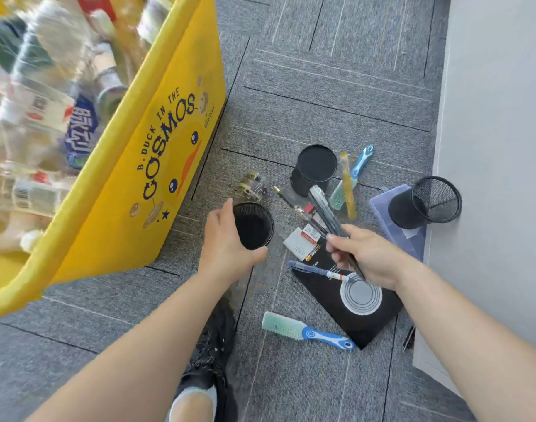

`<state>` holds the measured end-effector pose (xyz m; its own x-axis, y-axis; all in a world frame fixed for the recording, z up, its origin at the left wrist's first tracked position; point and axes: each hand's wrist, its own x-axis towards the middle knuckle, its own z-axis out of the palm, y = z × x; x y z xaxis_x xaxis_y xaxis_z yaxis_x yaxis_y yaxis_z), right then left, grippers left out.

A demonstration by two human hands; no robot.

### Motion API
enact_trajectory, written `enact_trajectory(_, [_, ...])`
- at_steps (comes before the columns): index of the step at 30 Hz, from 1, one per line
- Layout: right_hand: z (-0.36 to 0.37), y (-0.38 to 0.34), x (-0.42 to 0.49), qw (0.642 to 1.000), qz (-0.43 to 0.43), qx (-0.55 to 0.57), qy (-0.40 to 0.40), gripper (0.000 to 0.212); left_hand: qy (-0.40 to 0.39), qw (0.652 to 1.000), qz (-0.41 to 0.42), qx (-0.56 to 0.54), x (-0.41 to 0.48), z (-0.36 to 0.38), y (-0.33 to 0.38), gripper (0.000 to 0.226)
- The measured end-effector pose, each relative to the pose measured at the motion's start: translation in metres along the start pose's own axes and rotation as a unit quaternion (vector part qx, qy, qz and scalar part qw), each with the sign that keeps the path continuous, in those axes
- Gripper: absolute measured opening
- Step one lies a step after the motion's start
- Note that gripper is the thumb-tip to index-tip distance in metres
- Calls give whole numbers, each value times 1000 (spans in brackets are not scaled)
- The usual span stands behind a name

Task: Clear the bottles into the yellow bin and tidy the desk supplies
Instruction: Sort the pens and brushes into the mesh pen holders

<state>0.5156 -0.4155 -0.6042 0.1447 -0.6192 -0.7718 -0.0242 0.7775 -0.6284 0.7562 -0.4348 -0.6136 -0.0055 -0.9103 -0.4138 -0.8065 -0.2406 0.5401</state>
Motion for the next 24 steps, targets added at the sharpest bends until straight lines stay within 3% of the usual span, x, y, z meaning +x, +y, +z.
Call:
enact_trajectory(4, [20, -13, 1, 991, 26, -78, -102, 7, 5, 1000, -2, 29, 11, -7, -2, 104])
enact_trajectory(8, [32, -23, 8, 962, 39, -247, -109, 9, 3, 997, 47, 65, 9, -5, -8, 101])
enact_trajectory(14, [50, -34, 14, 989, 25, -79, -121, 10, -8, 995, 81, 64, 1, 5, -15, 102])
enact_trajectory(20, [32, -20, 14, 996, 28, -81, -34, 20, -6, 997, 64, 44, -3, 6, -17, 102])
enact_trajectory(24, [9, 9, 3, 991, 62, -73, 93, 17, -2, 998, 56, 29, -13, 8, -16, 101])
